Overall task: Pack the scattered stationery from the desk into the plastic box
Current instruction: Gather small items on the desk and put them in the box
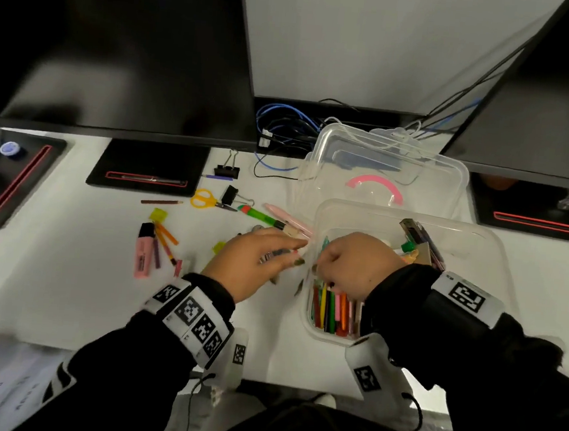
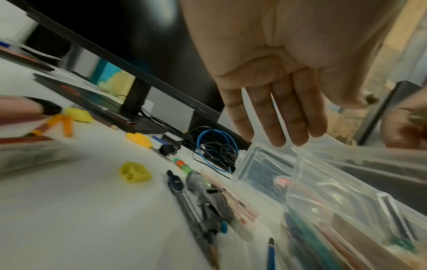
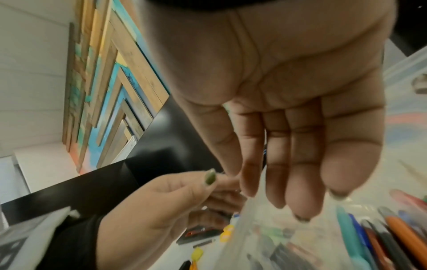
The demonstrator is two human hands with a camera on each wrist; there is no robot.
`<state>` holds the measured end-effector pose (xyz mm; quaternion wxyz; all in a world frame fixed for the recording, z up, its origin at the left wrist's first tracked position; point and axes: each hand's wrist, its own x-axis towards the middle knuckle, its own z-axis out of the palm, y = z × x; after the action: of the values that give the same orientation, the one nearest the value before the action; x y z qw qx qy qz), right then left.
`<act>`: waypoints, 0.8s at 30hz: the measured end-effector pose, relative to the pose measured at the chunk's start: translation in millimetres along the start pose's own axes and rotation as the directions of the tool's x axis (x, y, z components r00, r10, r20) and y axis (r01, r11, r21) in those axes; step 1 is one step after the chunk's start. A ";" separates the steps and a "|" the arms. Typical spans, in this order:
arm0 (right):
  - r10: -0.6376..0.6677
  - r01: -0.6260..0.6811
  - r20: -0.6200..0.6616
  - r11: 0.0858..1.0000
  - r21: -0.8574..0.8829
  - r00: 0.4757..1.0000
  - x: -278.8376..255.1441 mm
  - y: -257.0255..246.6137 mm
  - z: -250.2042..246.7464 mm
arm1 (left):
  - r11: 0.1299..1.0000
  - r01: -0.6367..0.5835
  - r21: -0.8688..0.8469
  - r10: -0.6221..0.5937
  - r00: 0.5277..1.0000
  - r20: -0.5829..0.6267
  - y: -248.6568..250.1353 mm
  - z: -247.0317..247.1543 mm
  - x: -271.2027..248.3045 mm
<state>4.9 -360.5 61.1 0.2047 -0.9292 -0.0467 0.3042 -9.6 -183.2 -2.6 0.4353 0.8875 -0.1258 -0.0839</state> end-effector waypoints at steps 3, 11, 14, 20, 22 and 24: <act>-0.049 0.055 -0.106 0.997 0.052 0.993 -2.1 -17.9 -3.4 | 0.995 0.102 0.001 -0.099 0.974 -0.202 -16.4 -21.2 -16.7; -0.126 0.132 -0.105 0.990 0.053 0.986 14.3 -95.0 32.4 | 0.886 0.406 0.225 -0.348 0.901 -0.257 -104.2 -82.0 -47.4; -0.124 0.124 0.005 0.992 -0.030 0.992 35.2 -122.9 56.4 | 0.864 0.368 0.344 -0.337 0.930 -0.147 -130.7 -92.9 -50.0; -0.090 0.102 0.077 0.979 -0.174 0.993 95.3 -156.6 93.4 | 0.828 0.289 0.480 -0.345 0.938 0.031 -147.9 -89.7 -46.0; -0.100 0.120 0.100 0.966 -0.228 0.990 116.7 -166.1 101.9 | 0.813 0.252 0.525 -0.335 0.940 0.068 -151.4 -87.3 -45.9; -0.139 0.161 0.102 0.953 -0.258 0.985 134.1 -174.7 104.8 | 0.773 0.177 0.609 -0.292 0.952 0.094 -157.7 -85.1 -46.3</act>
<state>58.9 -136.0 -17.3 0.0989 -0.9286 -0.1660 0.3167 -8.1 -12.5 -74.3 0.1086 0.9757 -0.0731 -0.1755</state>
